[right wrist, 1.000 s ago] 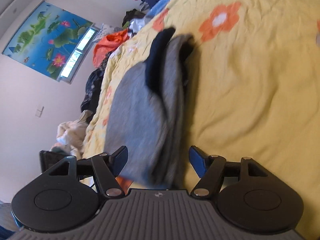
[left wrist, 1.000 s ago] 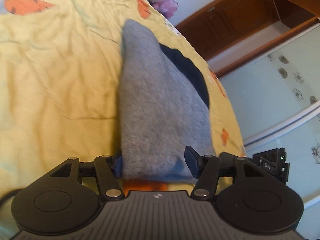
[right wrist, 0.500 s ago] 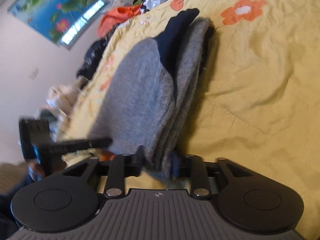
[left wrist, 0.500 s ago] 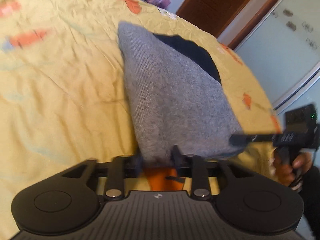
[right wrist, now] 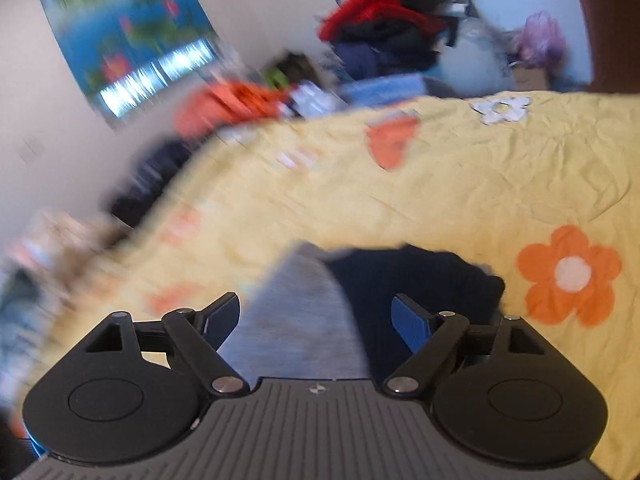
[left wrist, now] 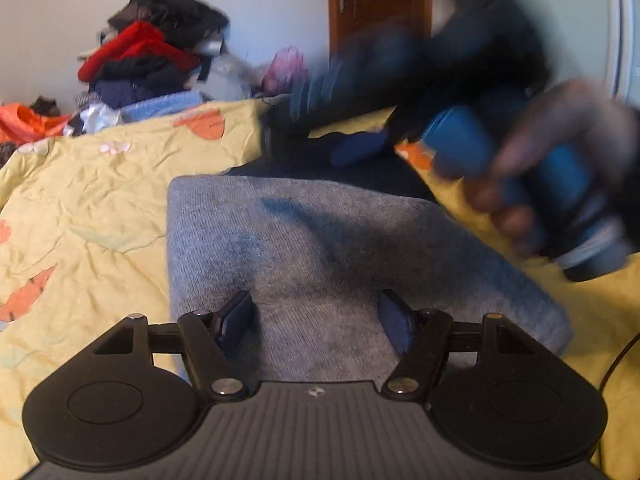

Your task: Fold small clothes

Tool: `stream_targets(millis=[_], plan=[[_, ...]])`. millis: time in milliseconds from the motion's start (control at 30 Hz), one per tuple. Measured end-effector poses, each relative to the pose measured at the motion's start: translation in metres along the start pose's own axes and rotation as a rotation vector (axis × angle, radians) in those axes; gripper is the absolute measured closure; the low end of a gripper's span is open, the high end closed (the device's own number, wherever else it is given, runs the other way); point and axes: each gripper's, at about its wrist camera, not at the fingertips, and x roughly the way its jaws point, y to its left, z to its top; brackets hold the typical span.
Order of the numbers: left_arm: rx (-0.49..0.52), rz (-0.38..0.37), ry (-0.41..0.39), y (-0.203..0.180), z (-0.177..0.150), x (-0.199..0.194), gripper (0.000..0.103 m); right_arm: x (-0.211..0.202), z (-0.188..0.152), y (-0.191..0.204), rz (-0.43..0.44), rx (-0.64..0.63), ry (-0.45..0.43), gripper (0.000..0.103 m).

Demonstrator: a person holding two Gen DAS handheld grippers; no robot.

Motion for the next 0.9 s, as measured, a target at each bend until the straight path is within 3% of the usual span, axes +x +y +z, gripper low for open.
stream_targets(millis=[67,133,267,300,367,467,567,633,700,767,800,900], plan=[[0.008,-0.015,-0.011,0.0,-0.008,-0.002,0.034,0.024,-0.017,-0.01,-0.122,-0.084,0.045,0.027],[0.017,-0.022,-0.027,-0.001,-0.014,-0.002,0.033,0.019,-0.035,-0.02,-0.083,-0.117,-0.046,0.028],[-0.001,-0.047,-0.054,0.005,-0.019,0.0,0.033,0.015,-0.026,-0.018,-0.085,-0.091,0.0,0.028],[-0.001,-0.049,-0.056,0.005,-0.019,-0.001,0.032,0.012,-0.019,-0.019,-0.089,-0.051,0.009,0.033],[-0.009,-0.061,-0.059,0.003,-0.021,-0.003,0.028,-0.006,-0.007,-0.017,-0.096,0.049,-0.041,0.032],[0.003,-0.076,-0.051,0.0,-0.018,-0.001,0.019,-0.02,0.011,0.013,0.065,0.027,-0.115,0.032],[0.021,-0.076,-0.045,-0.002,-0.017,0.001,0.016,0.004,0.018,0.052,0.231,-0.023,0.033,0.028],[0.011,-0.081,-0.048,0.0,-0.017,0.0,0.016,0.037,0.015,0.058,0.342,0.071,0.191,0.028],[0.005,-0.081,-0.052,0.0,-0.018,-0.001,0.016,0.064,0.008,0.055,0.305,0.115,0.243,0.032],[0.004,-0.079,-0.052,0.0,-0.019,-0.001,0.016,0.08,0.003,0.043,0.276,0.122,0.213,0.05],[0.001,-0.083,-0.052,0.001,-0.019,-0.002,0.016,0.085,0.002,0.033,0.284,0.198,0.215,0.059],[-0.012,-0.097,-0.055,0.003,-0.019,-0.002,0.016,0.084,0.014,0.012,0.332,0.323,0.278,0.058]])
